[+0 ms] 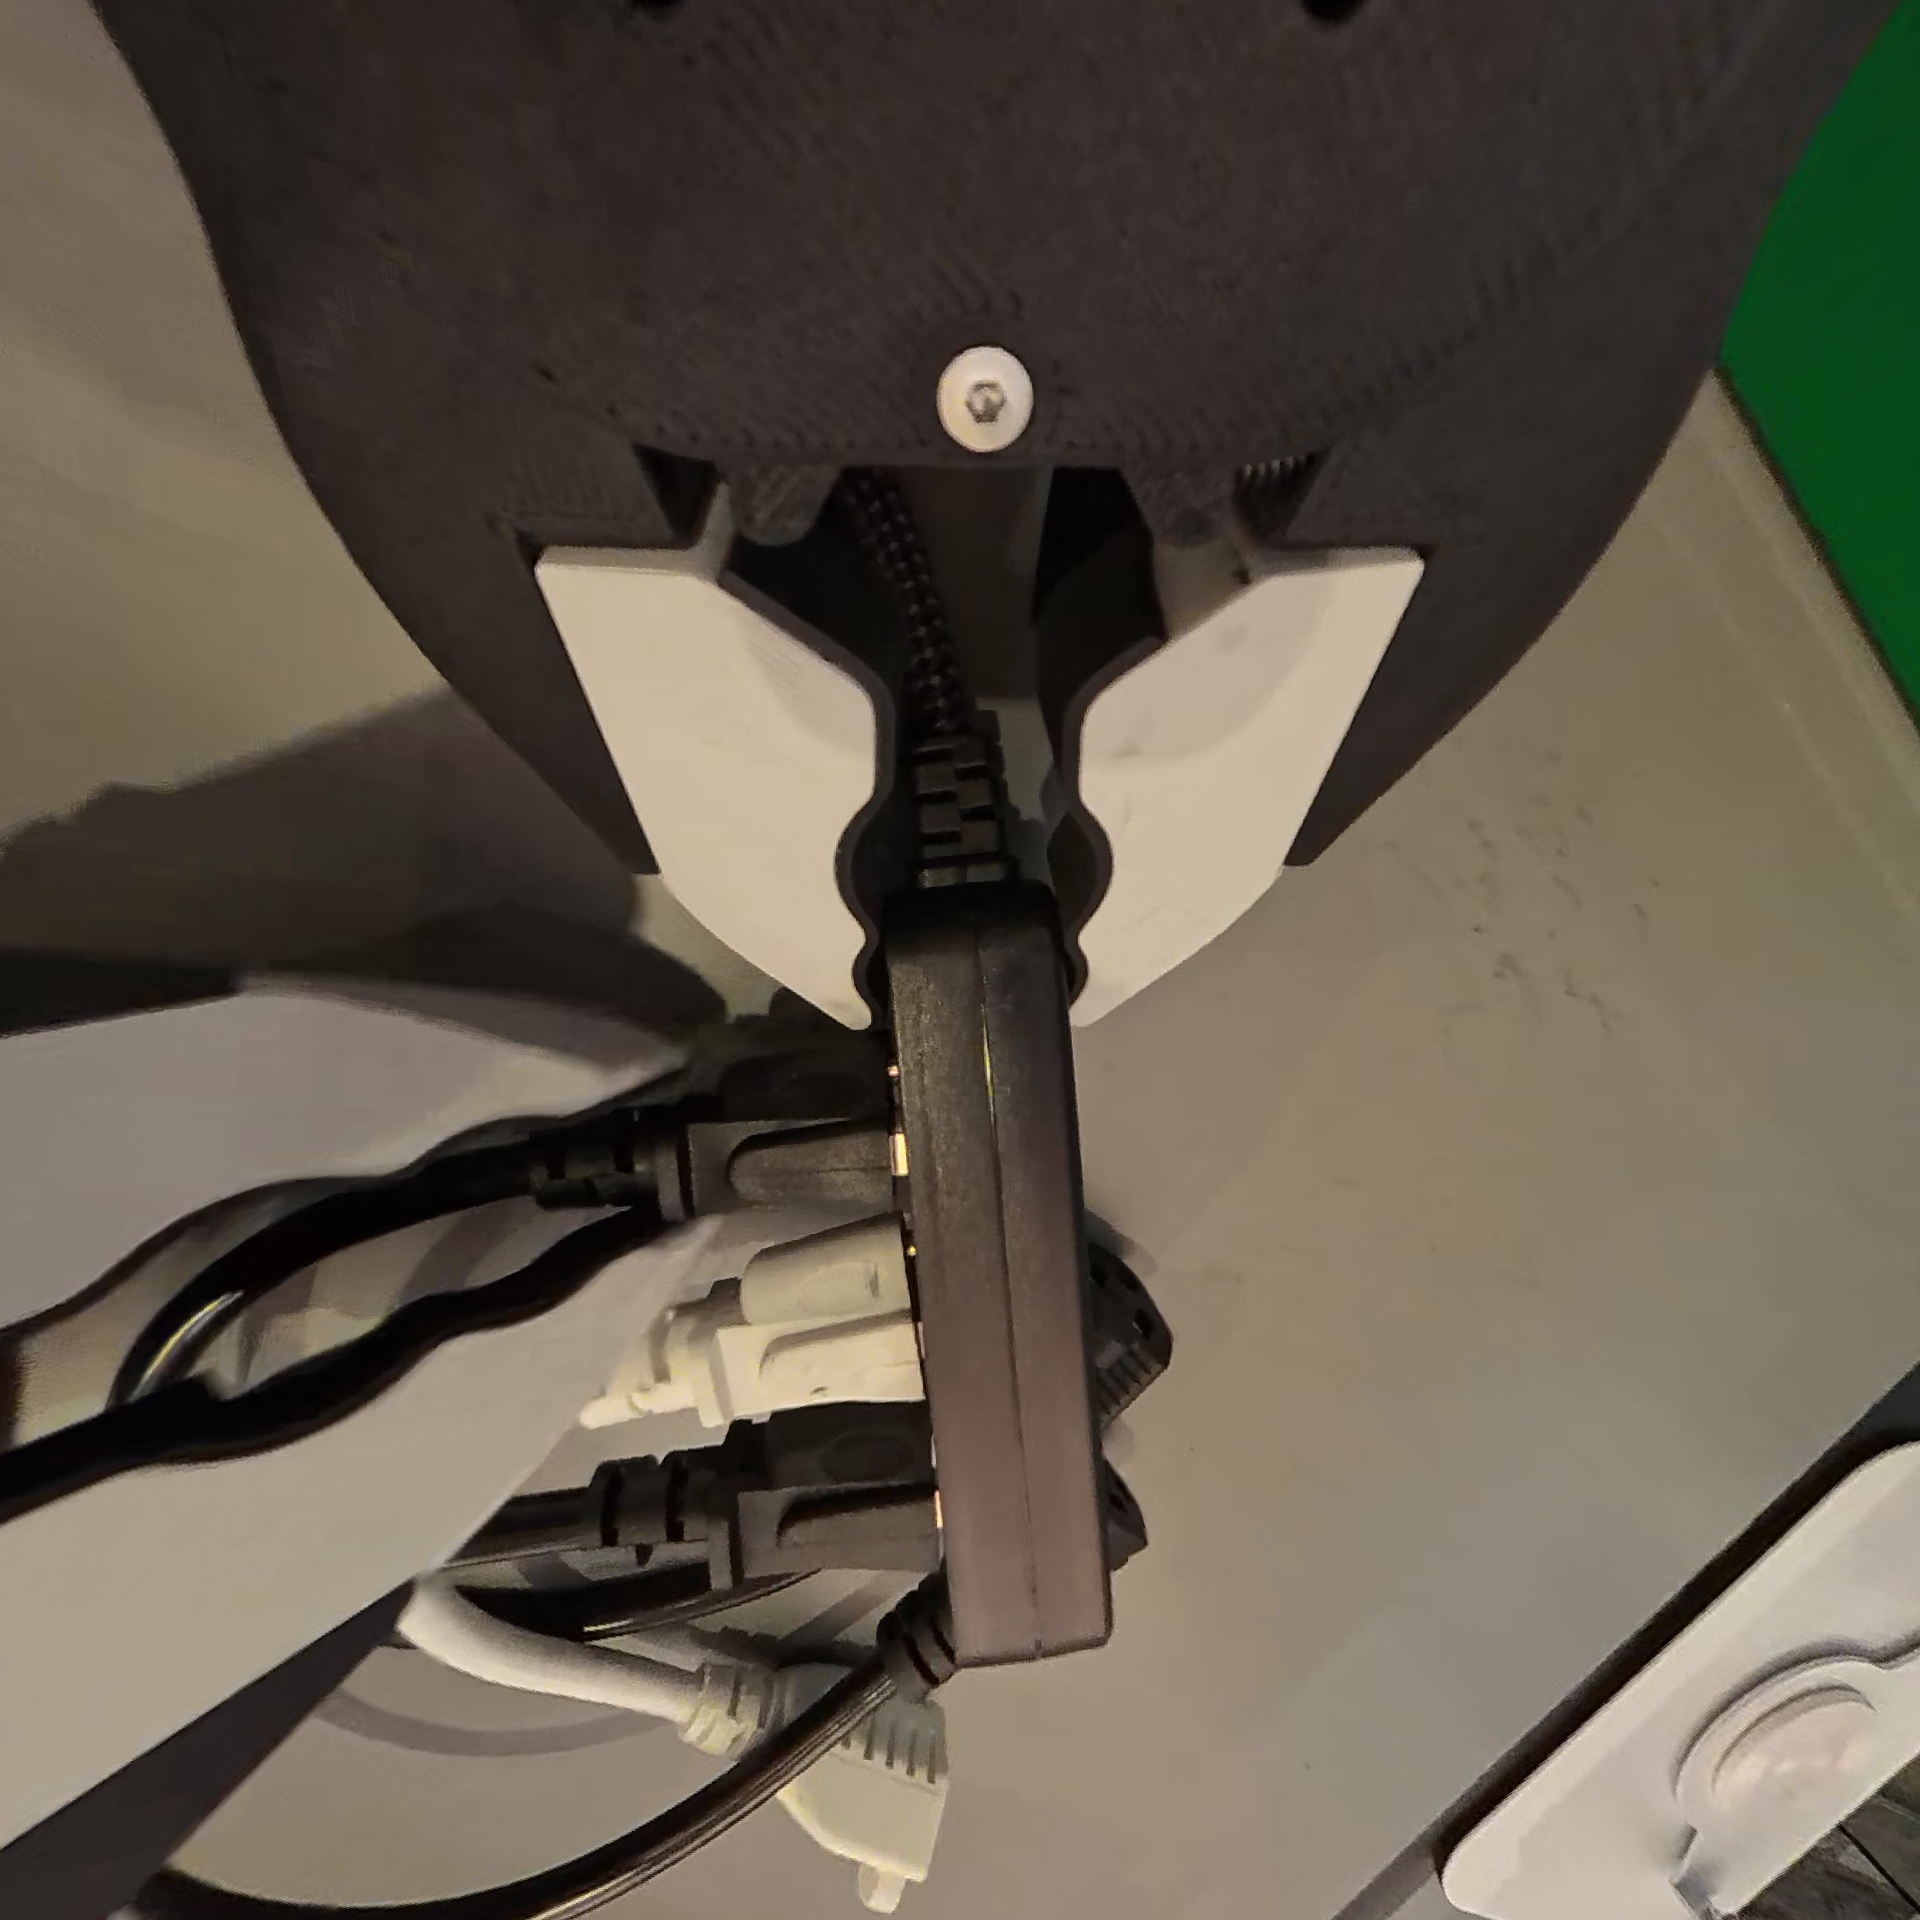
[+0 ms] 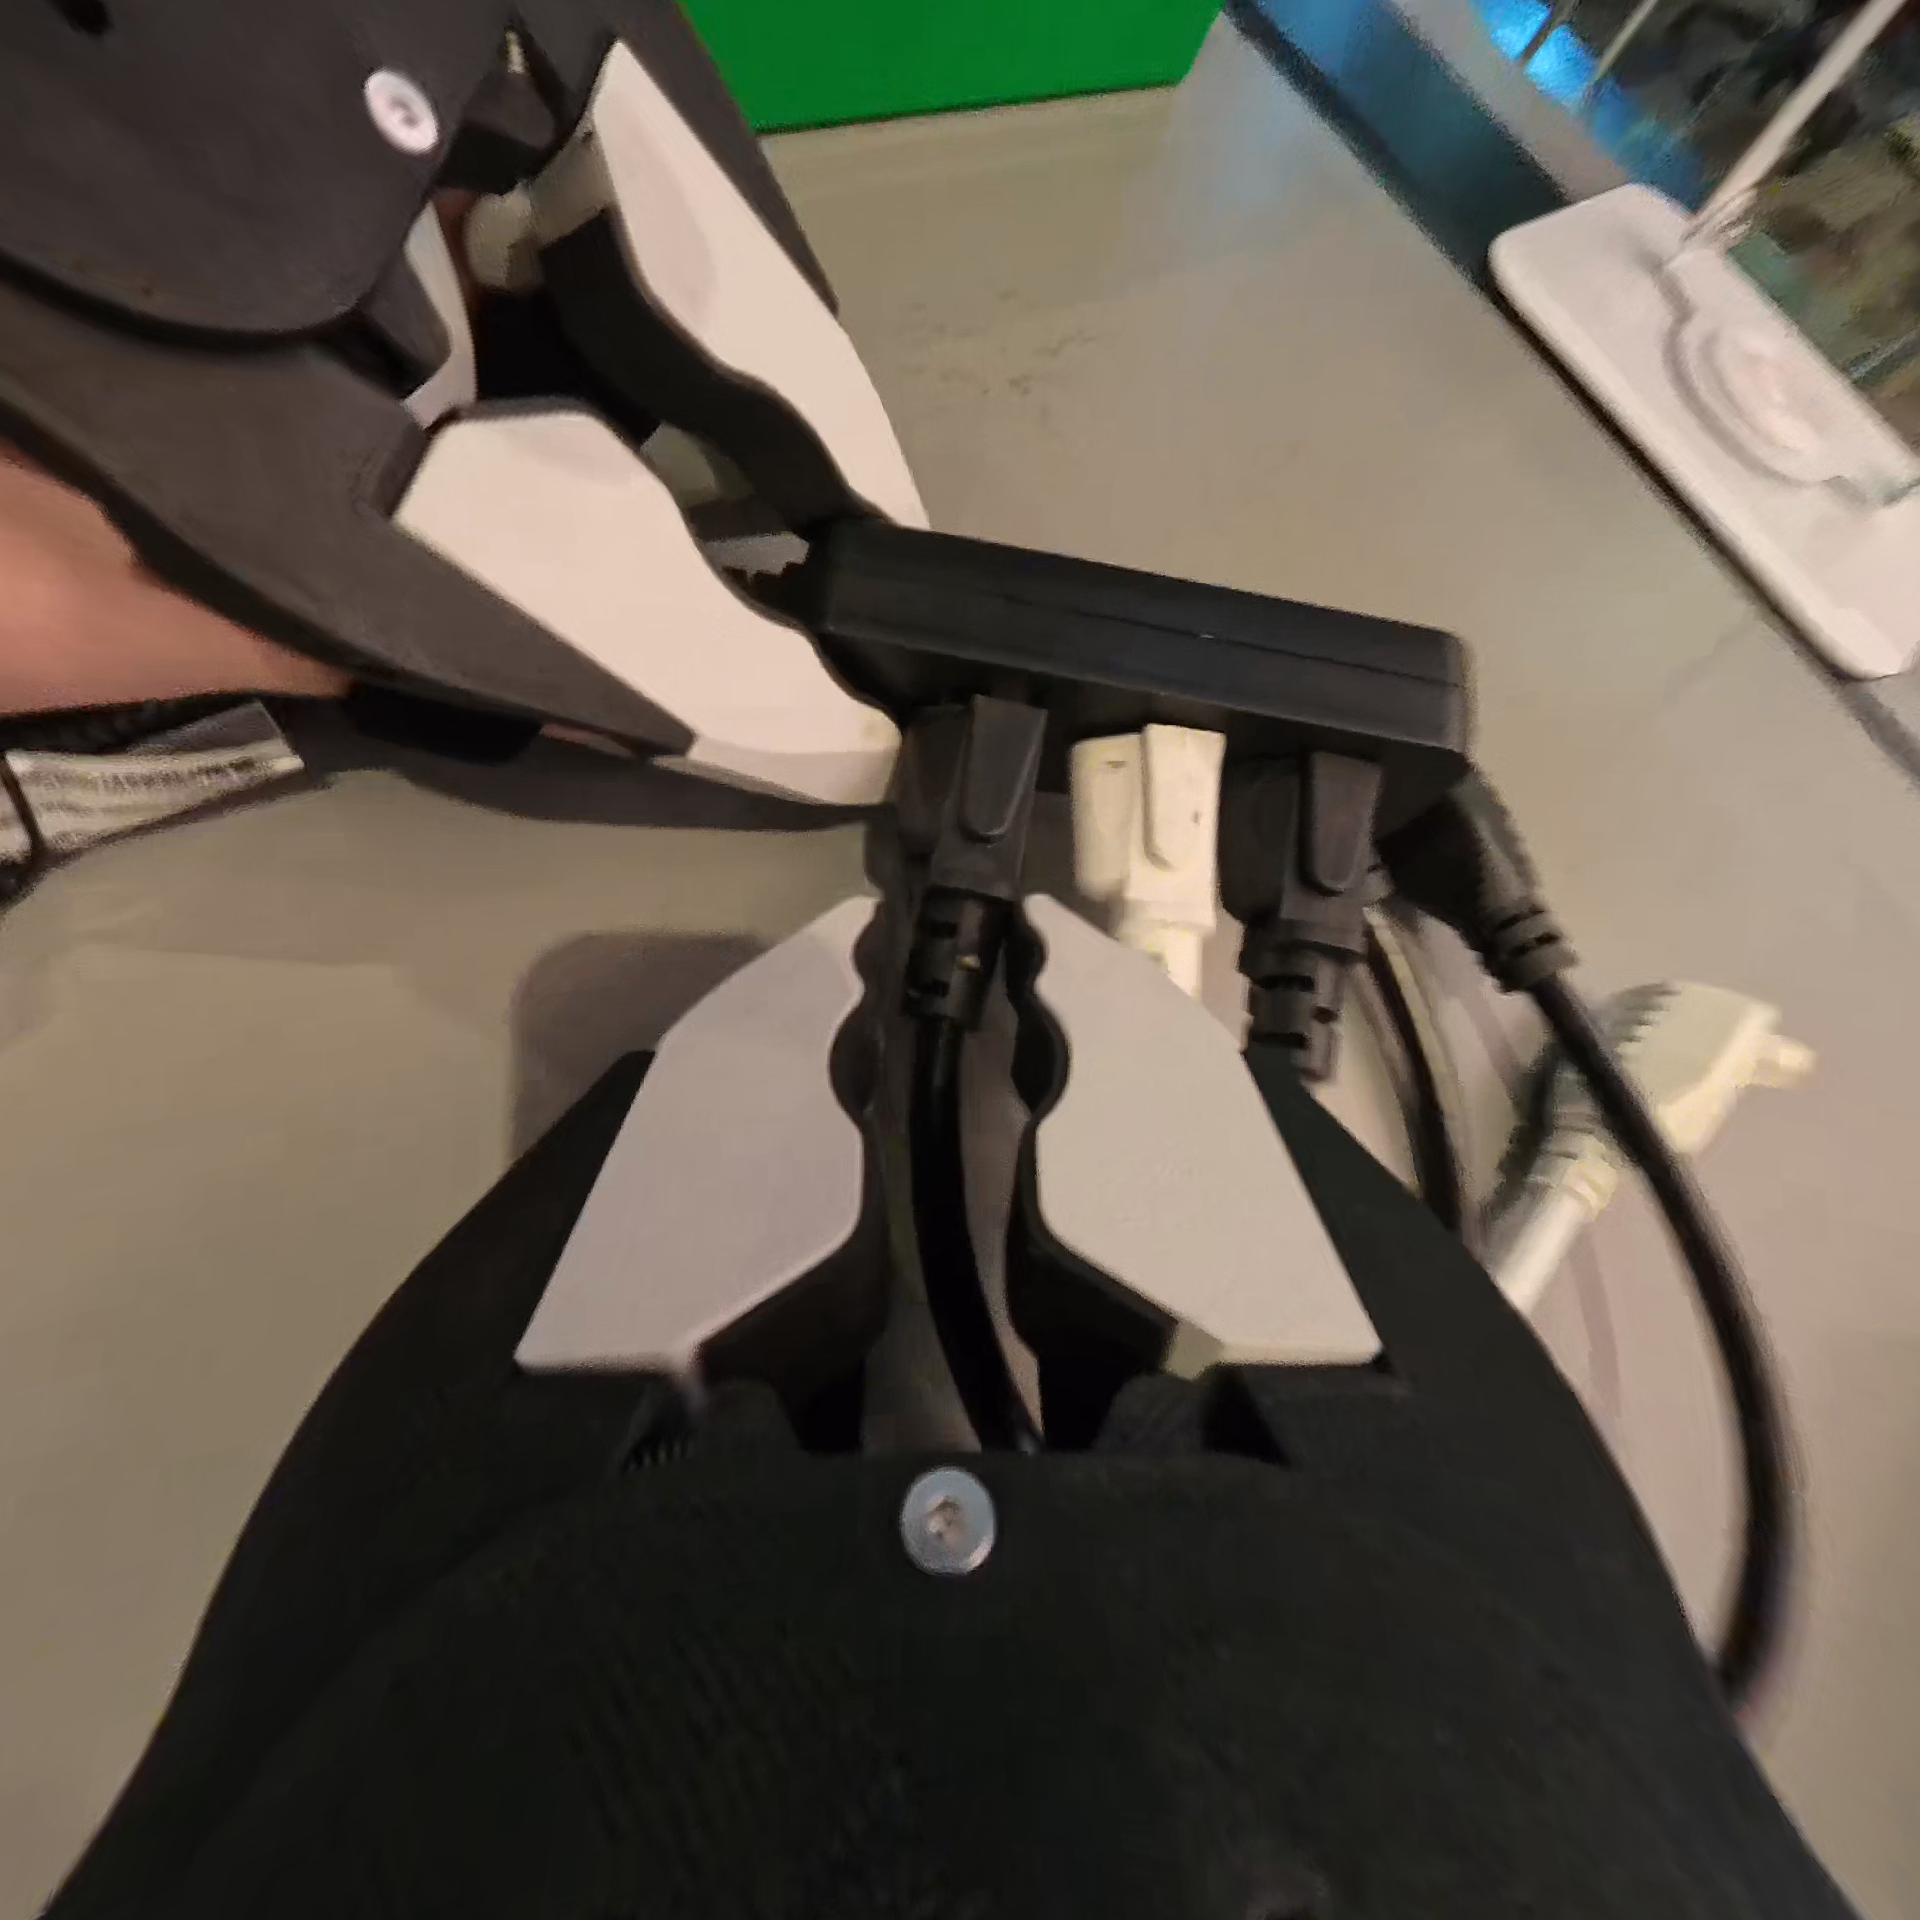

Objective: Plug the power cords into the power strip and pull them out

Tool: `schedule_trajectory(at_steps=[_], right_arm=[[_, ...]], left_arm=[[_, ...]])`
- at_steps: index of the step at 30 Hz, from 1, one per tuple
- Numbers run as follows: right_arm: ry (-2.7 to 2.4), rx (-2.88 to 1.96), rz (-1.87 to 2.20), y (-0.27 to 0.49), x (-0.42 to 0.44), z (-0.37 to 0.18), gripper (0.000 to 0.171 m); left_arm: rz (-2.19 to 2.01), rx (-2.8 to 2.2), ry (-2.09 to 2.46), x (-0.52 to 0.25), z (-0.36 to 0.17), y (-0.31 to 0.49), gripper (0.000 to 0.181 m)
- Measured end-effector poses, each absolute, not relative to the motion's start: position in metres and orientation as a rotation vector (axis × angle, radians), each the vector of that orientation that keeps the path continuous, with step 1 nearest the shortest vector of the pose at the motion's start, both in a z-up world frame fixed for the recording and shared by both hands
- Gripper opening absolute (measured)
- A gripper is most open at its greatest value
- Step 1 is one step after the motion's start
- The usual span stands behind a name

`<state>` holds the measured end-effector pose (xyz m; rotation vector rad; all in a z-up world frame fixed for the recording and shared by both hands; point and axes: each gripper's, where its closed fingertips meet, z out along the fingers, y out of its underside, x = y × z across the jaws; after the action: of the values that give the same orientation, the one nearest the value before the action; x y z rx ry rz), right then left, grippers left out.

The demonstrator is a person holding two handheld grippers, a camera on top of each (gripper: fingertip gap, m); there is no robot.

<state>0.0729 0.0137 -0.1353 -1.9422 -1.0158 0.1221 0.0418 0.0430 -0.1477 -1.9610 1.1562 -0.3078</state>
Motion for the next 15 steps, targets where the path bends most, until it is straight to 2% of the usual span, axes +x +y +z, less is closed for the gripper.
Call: schedule_trajectory(at_steps=[3,5,10,12,15], right_arm=[[-1.135,-1.825,0.034,0.003,0.076,-0.109,0.006],[-1.191,-1.733,-0.028,0.01,0.09,-0.083,0.009],[-1.373,-1.737,0.318,0.036,0.128,-0.065,0.055],[-1.492,-1.606,0.389,0.042,0.13,-0.059,0.062],[-1.731,-1.595,0.43,0.041,0.124,-0.072,0.062]], left_arm=[[-0.333,-1.97,1.159,0.035,-0.148,0.045,0.026],[-0.397,-1.954,1.19,0.035,-0.146,0.039,0.027],[-0.548,-1.95,1.335,0.026,-0.151,0.022,0.029],[-0.566,-1.915,1.392,0.024,-0.15,0.018,0.028],[-0.627,-1.853,1.475,0.026,-0.146,0.009,0.028]])
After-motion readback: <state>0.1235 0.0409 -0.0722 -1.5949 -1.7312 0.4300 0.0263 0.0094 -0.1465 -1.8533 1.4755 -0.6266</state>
